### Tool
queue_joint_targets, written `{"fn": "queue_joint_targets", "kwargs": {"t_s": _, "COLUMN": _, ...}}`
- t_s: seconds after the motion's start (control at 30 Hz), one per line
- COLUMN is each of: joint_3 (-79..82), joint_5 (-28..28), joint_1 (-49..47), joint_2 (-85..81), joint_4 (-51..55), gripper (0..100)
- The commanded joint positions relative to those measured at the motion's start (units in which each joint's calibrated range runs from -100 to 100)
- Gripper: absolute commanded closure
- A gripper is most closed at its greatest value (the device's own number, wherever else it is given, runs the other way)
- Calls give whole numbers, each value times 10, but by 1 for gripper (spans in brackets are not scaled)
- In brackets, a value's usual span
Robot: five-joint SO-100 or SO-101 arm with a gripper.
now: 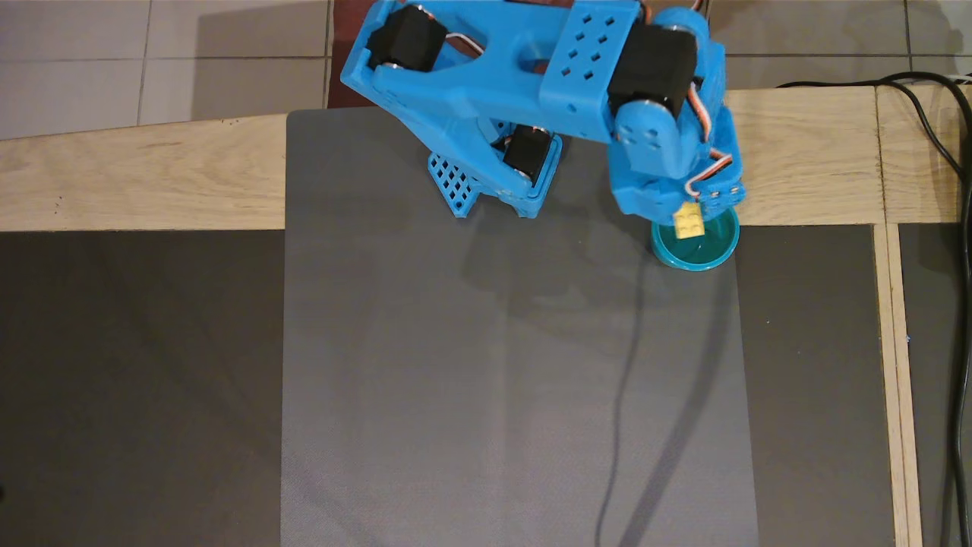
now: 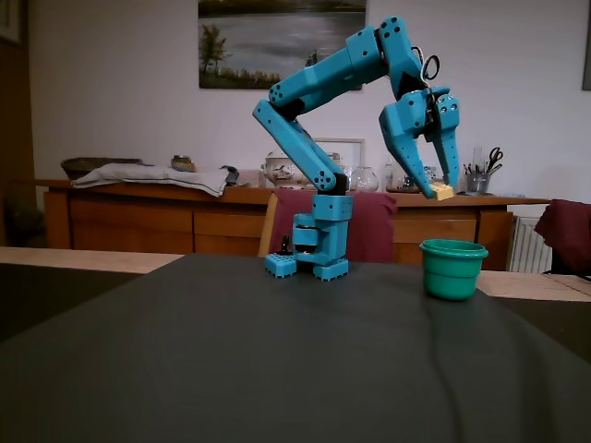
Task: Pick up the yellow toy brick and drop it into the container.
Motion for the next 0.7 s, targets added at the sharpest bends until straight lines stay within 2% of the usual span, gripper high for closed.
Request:
{"fn": "queue_joint_targets", "kwargs": {"t_s": 0.0, "joint_3": -16, "joint_5": -2, "joint_1": -1, "joint_2": 3, "joint_4": -14, "gripper": 100}}
{"fn": "queue_joint_targets", "kwargs": {"t_s": 0.27, "joint_3": -16, "joint_5": -2, "joint_1": -4, "joint_2": 30, "joint_4": -23, "gripper": 100}}
{"fn": "queue_joint_targets", "kwargs": {"t_s": 0.43, "joint_3": -17, "joint_5": -3, "joint_1": -9, "joint_2": 44, "joint_4": -25, "gripper": 94}}
{"fn": "queue_joint_targets", "kwargs": {"t_s": 0.67, "joint_3": -17, "joint_5": -4, "joint_1": -10, "joint_2": 49, "joint_4": -25, "gripper": 94}}
